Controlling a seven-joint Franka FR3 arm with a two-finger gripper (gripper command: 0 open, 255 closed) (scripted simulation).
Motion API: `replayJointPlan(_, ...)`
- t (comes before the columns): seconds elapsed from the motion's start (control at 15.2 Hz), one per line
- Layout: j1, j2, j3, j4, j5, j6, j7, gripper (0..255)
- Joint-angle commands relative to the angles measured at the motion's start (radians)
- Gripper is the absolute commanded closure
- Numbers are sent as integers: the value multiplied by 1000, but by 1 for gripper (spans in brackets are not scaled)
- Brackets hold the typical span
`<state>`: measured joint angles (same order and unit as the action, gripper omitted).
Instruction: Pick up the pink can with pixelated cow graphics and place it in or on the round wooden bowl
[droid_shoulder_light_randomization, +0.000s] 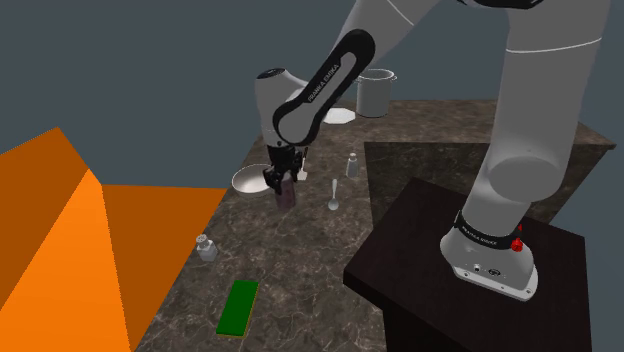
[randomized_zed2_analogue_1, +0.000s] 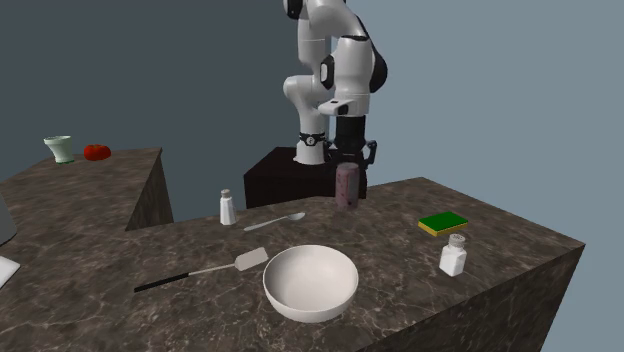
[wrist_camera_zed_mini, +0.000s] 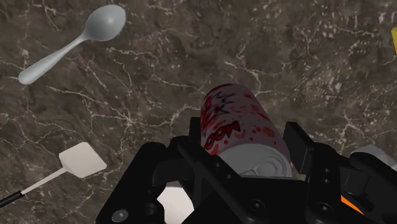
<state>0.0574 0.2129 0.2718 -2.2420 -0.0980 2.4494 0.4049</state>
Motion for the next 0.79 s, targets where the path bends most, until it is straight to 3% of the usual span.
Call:
replayJointPlan(0.0, -2, -20, 4, 8, 10, -27, -7, 255)
replayJointPlan(0.2, -5, -49, 8, 16, 24, -62, -17, 255)
replayJointPlan(0.73, -34, 174, -39, 376, -21, -204, -85, 255)
